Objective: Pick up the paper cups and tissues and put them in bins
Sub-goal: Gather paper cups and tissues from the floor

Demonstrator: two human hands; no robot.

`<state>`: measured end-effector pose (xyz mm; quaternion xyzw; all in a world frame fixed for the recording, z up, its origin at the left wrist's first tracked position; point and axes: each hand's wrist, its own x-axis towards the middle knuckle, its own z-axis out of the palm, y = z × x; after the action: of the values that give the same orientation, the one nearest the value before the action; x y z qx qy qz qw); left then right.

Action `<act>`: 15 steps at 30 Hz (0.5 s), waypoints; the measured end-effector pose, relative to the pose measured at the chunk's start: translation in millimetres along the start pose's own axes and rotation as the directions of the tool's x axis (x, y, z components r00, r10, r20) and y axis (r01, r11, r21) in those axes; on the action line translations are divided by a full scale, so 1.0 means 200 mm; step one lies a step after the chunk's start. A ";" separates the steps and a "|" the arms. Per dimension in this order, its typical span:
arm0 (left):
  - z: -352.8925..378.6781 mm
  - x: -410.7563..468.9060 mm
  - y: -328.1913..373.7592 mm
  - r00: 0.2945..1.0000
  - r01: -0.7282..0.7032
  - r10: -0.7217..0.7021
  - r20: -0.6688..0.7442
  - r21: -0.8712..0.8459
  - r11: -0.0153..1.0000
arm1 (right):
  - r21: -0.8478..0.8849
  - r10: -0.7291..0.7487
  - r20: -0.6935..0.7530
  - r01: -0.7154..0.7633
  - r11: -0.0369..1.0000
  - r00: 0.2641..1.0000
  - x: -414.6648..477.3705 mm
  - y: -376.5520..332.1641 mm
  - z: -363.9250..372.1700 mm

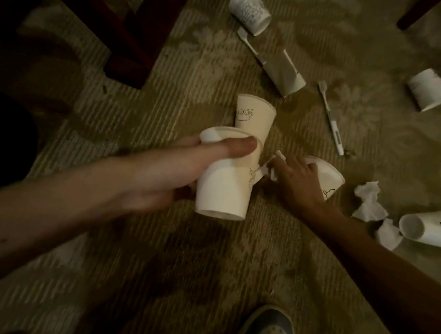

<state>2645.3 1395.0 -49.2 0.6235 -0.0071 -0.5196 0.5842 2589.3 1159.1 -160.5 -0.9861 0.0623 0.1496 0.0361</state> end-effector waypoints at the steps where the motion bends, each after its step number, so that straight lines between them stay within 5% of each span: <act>1: 0.02 0.00 0.05 1.000 -0.003 0.003 0.003 0.075 0.997 | 0.016 -0.026 -0.017 0.026 1.000 1.000 0.00 0.01 0.01; 6: 0.14 0.03 0.25 0.999 -0.048 0.045 0.018 0.426 0.903 | 0.246 -0.068 -0.090 0.088 0.965 0.994 0.01 0.03 -0.01; 15: 0.48 0.24 0.31 0.997 -0.058 0.073 -0.015 0.456 0.888 | 0.806 0.398 -0.281 -0.010 0.591 0.874 -0.27 0.13 -0.17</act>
<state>2641.6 1275.8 -12.1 0.7505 -0.1402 -0.4734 0.4393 2544.9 1136.1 -113.3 -0.8621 0.2436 -0.1125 0.4299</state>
